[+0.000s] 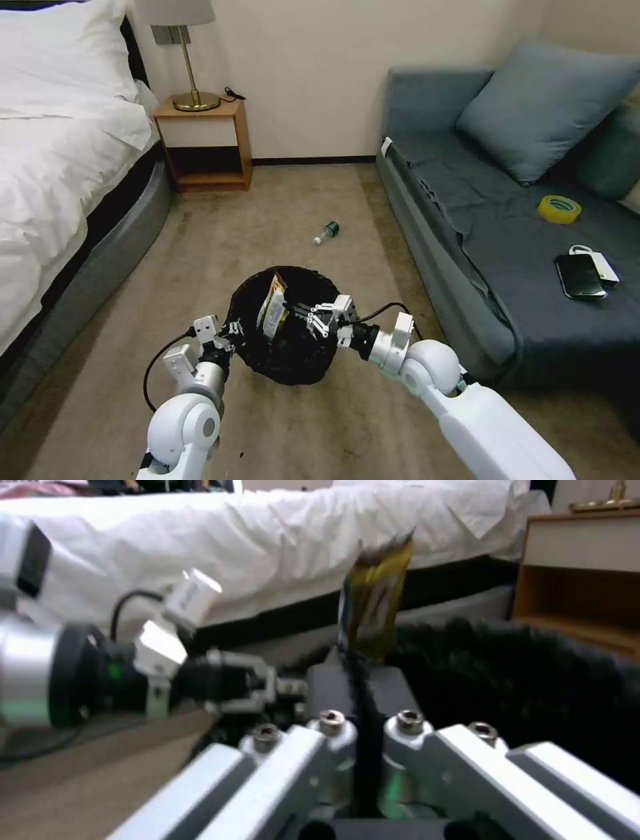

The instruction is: Pick up the trash bin, then pick up the garbage on the floor and place it into the trash bin.

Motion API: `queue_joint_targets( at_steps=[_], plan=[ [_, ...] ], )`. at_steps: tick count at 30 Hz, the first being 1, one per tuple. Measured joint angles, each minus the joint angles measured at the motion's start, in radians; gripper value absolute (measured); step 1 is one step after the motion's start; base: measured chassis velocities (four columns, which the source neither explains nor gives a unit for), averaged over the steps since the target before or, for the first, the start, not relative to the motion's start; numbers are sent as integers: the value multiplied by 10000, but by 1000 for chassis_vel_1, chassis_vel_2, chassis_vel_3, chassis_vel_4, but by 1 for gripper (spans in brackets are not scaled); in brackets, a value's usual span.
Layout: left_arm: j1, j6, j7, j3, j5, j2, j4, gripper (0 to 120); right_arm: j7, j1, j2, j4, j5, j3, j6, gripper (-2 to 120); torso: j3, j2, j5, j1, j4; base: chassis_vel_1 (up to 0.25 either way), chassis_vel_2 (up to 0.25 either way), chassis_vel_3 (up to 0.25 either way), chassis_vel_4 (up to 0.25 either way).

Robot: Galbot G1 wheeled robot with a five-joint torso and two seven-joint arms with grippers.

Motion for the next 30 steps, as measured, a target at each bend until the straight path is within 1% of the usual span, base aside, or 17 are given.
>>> queue_joint_targets(
  at_steps=[1, 3, 5, 6, 7, 10, 11, 16, 17, 18, 19, 20, 21, 23, 25, 27, 30],
  plan=[
    [2, 0, 0, -28, -29, -5, -24, 4, -17, -12, 10, -52, -60, 24, 31, 11, 0, 0, -1, 0, 0, 0, 0, 0, 0],
    [3, 0, 0, -43, -49, -7, -34, 4, -20, -23, 12, -63, -77, 37, 41, 13, 0, 0, -1, 0, 0, 0, 0, 0, 0],
    [10, 0, 1, -90, -115, -13, -59, 4, -20, -69, -1, -70, -137, 82, 44, 25, 0, 0, 0, 0, -1, 0, 0, 0, 0],
    [10, 0, 0, -98, -140, -13, -66, 4, -27, -76, -18, -70, -160, 95, 45, 28, 0, 0, -1, 0, 0, 0, 0, 0, 0],
    [10, 0, 0, -98, -140, -13, -66, 4, -27, -76, -18, -70, -160, 95, 45, 28, 0, 0, -1, 0, 0, 0, 0, 0, 0],
    [-21, -9, -15, -185, -210, -28, -73, 4, 61, -109, -53, 2, -184, 189, 58, 45, 0, 0, -1, 0, -2, 0, 0, 0, 0],
    [-21, -9, -15, -185, -210, -28, -73, 4, 61, -109, -53, 2, -184, 189, 58, 45, 0, 0, -1, 0, -2, 0, 0, 0, 0],
    [-236, -324, -66, -614, -231, 29, 70, 4, 971, -127, 73, 479, 58, 502, 35, 65, 0, 0, -2, 0, -1, 0, 0, 0, 0],
    [-236, -324, -66, -614, -231, 29, 70, 4, 971, -127, 73, 479, 58, 502, 35, 65, 0, 0, -2, 0, -1, 0, 0, 0, 0],
    [-324, -447, -70, -783, -290, 45, 88, 4, 1315, -163, 145, 581, 97, 617, 73, 71, 0, 0, -1, 0, -1, 0, 0, 0, 0],
    [-359, -490, -70, -841, -314, 49, 88, 4, 1425, -183, 178, 608, 99, 671, 101, 73, 0, 0, 0, 0, 0, 0, 0, 0, 0],
    [-437, -566, -69, -949, -364, 50, 80, 4, 1664, -238, 268, 647, 96, 787, 237, 80, 0, 0, 0, 0, 0, 0, 0, 0, 0],
    [-437, -566, -69, -949, -364, 50, 80, 4, 1664, -238, 268, 647, 96, 787, 237, 80, 0, 0, 0, 0, 0, 0, 0, 0, 0],
    [-483, -614, -67, -1042, -385, 59, 40, 4, 1891, -340, 344, 699, 54, 892, 412, 86, 0, 0, 0, 0, -1, 0, 0, 0, 0],
    [-470, -760, -55, -1146, -206, 77, 27, 4, 2121, -574, 499, 746, -79, 1062, 550, 97, 0, 0, -1, 0, -1, 0, 0, 0, 0],
    [-443, -826, -37, -1199, -83, 81, 52, 4, 2151, -671, 592, 701, -130, 1125, 613, 99, 0, 0, -1, 0, -2, 0, 0, 0, 0],
    [-308, -1057, -29, -1429, 480, 49, 238, 4, 2149, -883, 989, 109, -366, 1218, 860, 100, 0, 0, -2, 0, -3, 0, 0, 0, 0]
  ],
)
